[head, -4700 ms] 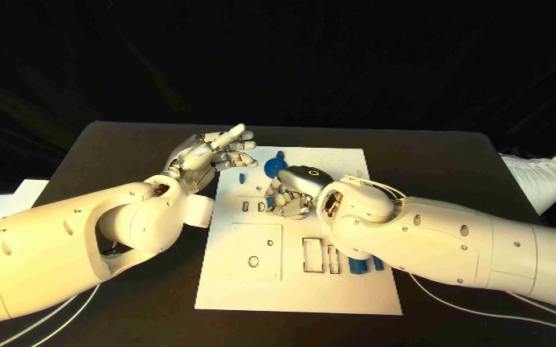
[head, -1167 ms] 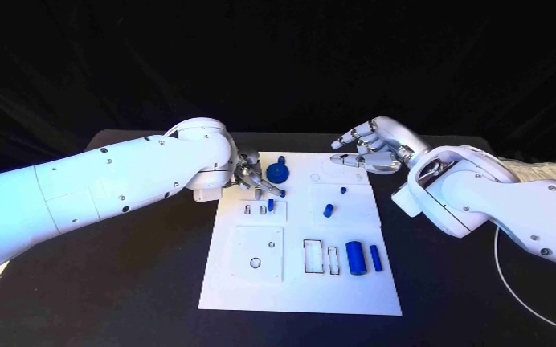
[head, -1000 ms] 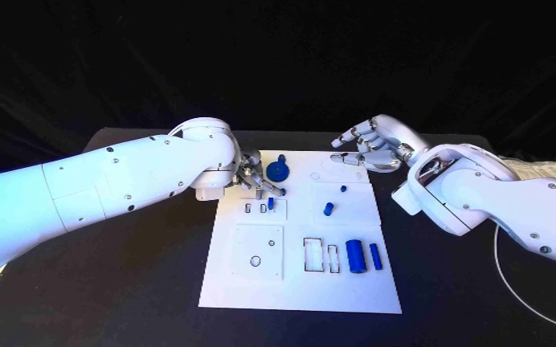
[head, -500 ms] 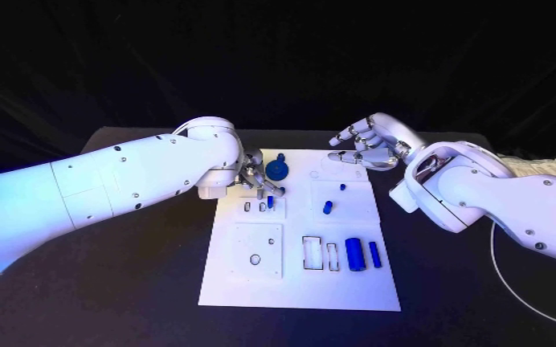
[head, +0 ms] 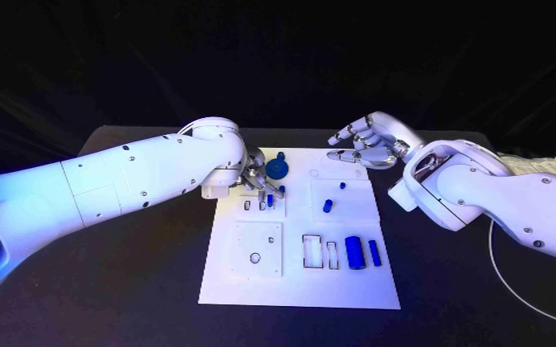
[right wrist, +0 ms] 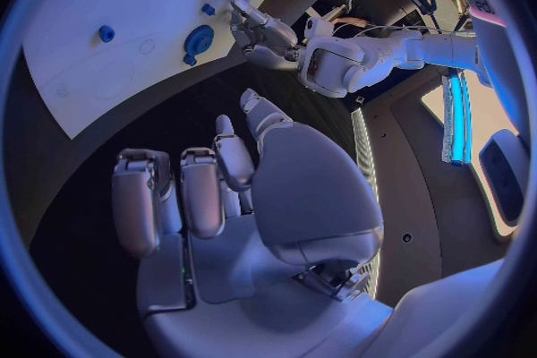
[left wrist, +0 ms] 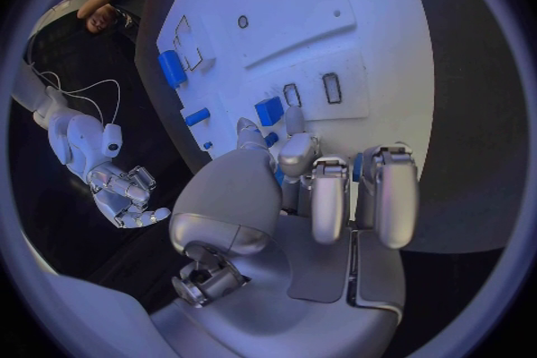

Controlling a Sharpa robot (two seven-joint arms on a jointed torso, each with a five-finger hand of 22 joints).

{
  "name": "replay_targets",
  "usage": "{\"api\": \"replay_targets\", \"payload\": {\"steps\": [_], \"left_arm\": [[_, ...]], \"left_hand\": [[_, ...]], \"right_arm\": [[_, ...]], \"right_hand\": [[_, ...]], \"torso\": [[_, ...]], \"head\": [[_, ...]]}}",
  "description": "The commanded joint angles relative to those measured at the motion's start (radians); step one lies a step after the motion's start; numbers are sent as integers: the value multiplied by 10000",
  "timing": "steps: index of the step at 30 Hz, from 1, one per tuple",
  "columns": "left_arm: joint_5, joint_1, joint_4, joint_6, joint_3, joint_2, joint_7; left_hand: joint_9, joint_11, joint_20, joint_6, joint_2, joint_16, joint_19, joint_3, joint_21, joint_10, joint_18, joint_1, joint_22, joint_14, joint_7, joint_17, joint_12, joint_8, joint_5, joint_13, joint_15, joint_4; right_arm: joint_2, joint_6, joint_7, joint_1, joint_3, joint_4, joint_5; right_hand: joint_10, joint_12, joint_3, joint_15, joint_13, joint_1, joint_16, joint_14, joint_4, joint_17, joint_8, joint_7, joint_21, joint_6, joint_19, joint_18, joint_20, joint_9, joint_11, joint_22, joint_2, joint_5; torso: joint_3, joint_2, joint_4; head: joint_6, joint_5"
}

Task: Assemble the parts on the task board

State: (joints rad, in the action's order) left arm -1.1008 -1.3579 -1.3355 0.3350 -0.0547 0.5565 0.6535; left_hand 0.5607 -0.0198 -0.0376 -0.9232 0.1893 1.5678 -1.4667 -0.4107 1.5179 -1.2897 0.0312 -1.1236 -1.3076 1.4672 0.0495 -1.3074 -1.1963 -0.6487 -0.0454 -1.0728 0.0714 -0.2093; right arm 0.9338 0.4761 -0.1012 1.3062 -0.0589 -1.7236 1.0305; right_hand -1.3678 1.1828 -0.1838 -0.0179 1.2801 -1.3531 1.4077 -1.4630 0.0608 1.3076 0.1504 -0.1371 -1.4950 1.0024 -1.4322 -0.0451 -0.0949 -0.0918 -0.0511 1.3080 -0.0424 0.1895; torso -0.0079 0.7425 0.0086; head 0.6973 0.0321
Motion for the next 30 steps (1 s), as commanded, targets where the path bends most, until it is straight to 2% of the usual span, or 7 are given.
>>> {"api": "replay_targets", "payload": {"steps": [1, 9, 16, 25, 29, 30], "left_arm": [[122, 7, 17, 318, 1, -44, -21], [130, 13, 18, 291, -2, -81, -34], [132, 16, 8, 223, -2, -90, -48], [306, 20, -3, 201, -2, -96, -83], [464, 21, -13, 197, -2, -84, -99], [520, 22, -13, 191, -2, -78, -101]], "left_hand": [[31, 9, 55, 104, -10, 30, -426, 9, -55, 78, -58, -130, -1490, 1036, 0, -2634, 44, -42, -15, 7, 63, 66], [84, 12, 51, 134, 25, 30, -419, 42, -63, 88, -55, -209, -1478, 1036, 3, -2634, 55, -66, -16, 12, 60, 110], [251, 15, 46, 209, 215, 30, -408, 269, -80, 98, -50, -587, -1460, 1036, 5, -2634, 73, -141, -18, 10, 57, 359], [466, 15, 44, 341, 497, 30, -374, 804, -120, 148, -37, -1337, -1407, 1036, 7, -2634, 147, -202, -19, 56, 58, 959], [522, -23, 57, 441, 708, 30, -361, 1200, -135, 193, -31, -1827, -1388, 1036, -34, -2634, 210, -170, -25, 101, 80, 1341], [529, -62, 67, 495, 809, 30, -354, 1410, -142, 218, -28, -2116, -1379, 1036, -71, -2634, 242, -138, -33, 123, 98, 1556]], "right_arm": [[-19, -144, -28, 1, 2, -2, 84], [-39, -181, -50, 1, 2, 15, 84], [-80, -226, -72, 1, 2, 52, 84], [-145, -285, -93, 0, 2, 123, 84], [-162, -308, -103, -1, 2, 142, 84], [-167, -314, -105, -1, 1, 147, 84]], "right_hand": [[5, -32, -1, -68, -7, -62, -36, -575, -57, 163, 23, 16, 68, 39, 7, -10, 71, -11, 40, 590, -6, 64], [7, -35, 0, -68, -9, -55, -36, -575, -54, 164, 25, 14, 70, 36, 10, -11, 72, -10, 38, 586, -4, 72], [7, -35, 0, -68, -9, -55, -36, -575, -54, 164, 25, 14, 70, 36, 10, -11, 72, -10, 38, 586, -4, 72], [7, -35, 0, -68, -9, -55, -36, -575, -54, 164, 25, 14, 70, 36, 10, -11, 72, -10, 38, 586, -4, 72], [7, -35, 0, -68, -9, -55, -36, -575, -54, 164, 25, 14, 70, 36, 10, -11, 72, -10, 38, 586, -4, 72], [7, -35, 0, -68, -9, -55, -36, -575, -54, 164, 25, 14, 70, 36, 10, -11, 72, -10, 38, 586, -4, 72]], "torso": [[5, 2, 0], [3, -4, 1], [2, 0, 3], [1, 1, 7], [-1, 7, 3], [-1, 6, 2]], "head": [[13, 13], [43, 8], [44, -3], [60, 3], [80, 5], [77, 4]]}}
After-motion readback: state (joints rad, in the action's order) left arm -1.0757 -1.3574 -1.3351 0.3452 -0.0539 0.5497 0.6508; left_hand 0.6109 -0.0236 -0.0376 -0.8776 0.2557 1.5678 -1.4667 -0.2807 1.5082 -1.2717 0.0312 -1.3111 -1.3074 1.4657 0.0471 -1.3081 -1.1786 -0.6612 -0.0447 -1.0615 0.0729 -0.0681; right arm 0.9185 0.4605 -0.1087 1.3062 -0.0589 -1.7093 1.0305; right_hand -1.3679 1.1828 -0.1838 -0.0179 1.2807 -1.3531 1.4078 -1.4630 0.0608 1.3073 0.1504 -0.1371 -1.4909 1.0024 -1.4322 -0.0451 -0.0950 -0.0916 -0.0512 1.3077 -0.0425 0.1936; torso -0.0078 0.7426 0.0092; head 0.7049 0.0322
